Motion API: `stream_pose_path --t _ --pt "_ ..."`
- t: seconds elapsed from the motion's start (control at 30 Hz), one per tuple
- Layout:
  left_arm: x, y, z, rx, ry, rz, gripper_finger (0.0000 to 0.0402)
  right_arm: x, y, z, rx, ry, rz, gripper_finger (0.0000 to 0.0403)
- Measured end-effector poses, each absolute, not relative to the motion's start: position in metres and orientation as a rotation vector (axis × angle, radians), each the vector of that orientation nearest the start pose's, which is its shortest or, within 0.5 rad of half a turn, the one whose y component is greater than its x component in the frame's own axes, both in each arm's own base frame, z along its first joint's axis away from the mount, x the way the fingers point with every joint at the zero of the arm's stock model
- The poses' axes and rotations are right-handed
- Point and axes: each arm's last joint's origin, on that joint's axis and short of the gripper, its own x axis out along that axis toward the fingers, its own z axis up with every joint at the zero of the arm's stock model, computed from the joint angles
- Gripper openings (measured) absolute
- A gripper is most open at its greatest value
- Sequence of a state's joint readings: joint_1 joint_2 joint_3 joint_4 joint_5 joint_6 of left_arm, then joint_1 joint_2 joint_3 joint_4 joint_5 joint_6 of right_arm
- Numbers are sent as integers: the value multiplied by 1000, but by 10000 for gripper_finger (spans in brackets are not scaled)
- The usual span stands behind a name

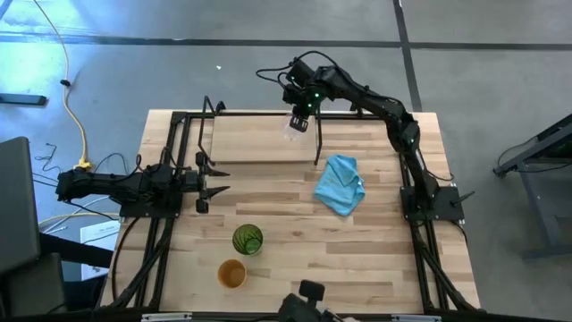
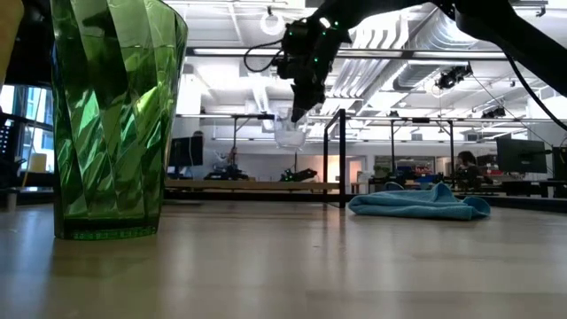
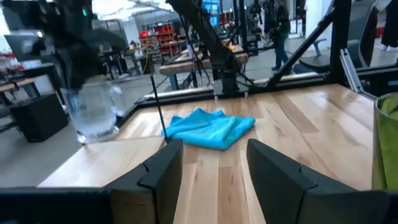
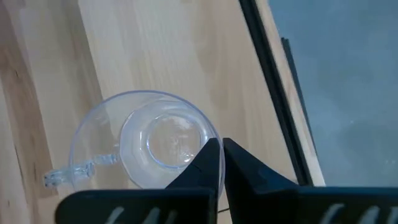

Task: Stack small to large cups/mugs on shelf
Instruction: Put the transparent mug on the shelf

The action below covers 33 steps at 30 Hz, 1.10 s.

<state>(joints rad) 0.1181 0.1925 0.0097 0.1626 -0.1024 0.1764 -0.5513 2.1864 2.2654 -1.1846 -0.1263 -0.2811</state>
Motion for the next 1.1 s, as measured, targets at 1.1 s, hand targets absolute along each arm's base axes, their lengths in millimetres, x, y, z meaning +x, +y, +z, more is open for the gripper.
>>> stream_pose_path --t 1.1 --pt "108 16 168 201 31 241 168 389 -258 283 248 1106 -247 0"
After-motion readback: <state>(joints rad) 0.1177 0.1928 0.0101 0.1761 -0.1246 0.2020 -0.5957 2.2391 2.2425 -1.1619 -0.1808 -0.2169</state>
